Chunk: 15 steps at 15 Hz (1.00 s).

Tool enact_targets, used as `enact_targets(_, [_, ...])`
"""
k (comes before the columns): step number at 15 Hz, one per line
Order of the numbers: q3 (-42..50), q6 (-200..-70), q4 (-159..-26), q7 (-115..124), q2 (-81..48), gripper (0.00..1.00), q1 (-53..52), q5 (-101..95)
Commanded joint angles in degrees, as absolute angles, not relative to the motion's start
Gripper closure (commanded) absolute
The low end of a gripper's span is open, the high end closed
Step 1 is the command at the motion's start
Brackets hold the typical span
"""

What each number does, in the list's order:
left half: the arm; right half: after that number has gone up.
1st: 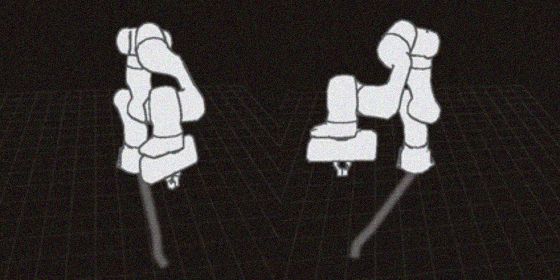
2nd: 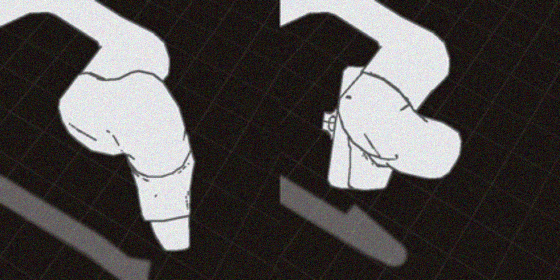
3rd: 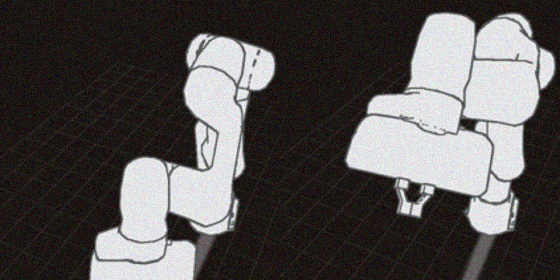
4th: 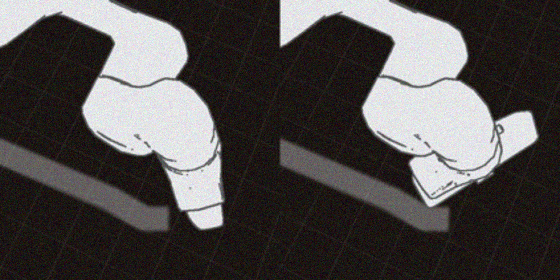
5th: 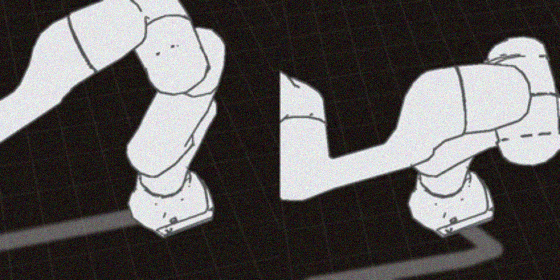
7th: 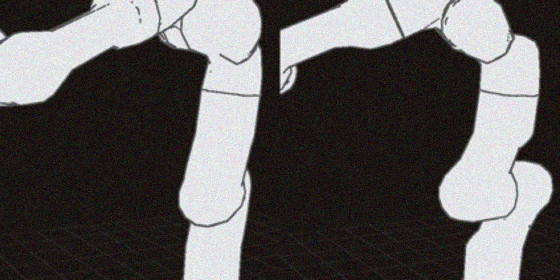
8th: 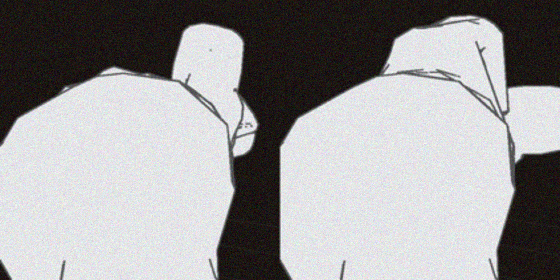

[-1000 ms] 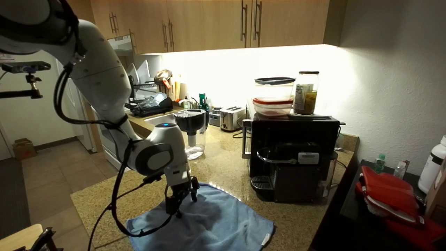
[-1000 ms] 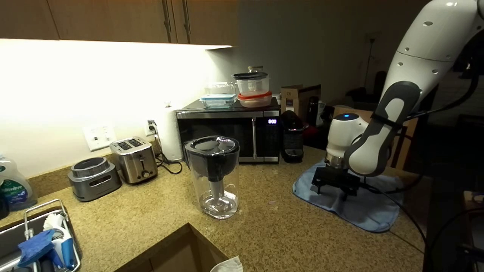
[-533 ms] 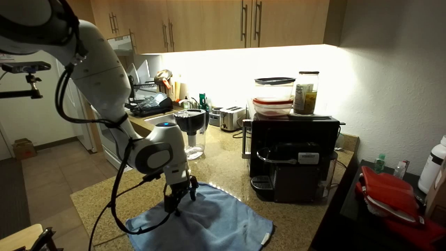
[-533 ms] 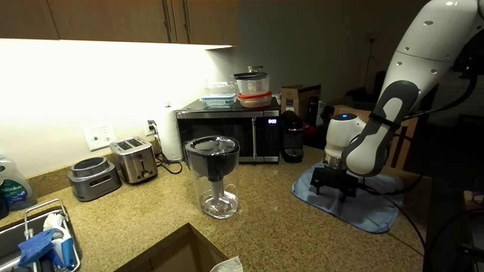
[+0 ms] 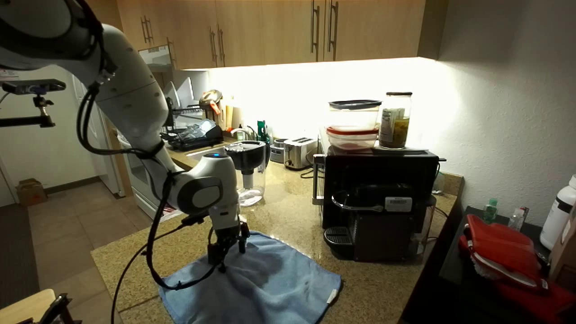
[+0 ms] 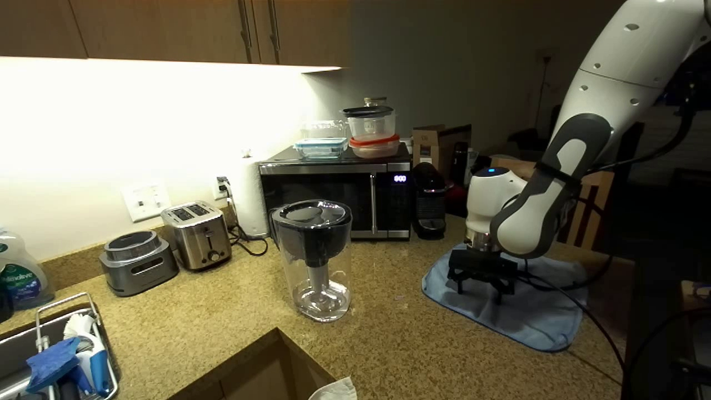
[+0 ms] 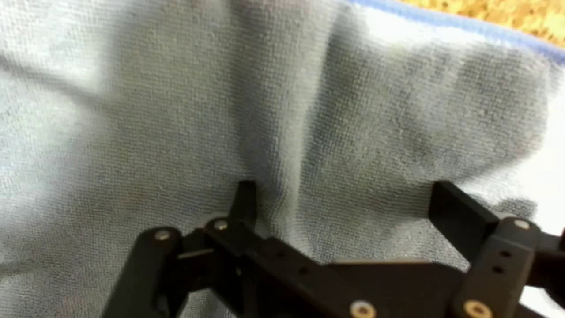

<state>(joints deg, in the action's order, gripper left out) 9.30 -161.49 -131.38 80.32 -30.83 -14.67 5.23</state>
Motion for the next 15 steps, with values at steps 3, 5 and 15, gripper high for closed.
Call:
enact_targets(3, [8.03,-159.83,-129.20,84.86,-32.58,0.00,-16.98,6.11])
enact_targets(5, [7.68,-159.44,-128.55,86.25,-32.67,0.00,-17.68,6.06])
enact_targets(15, [4.93,-157.06,-126.58,88.72,-32.64,0.00,-19.37,5.78])
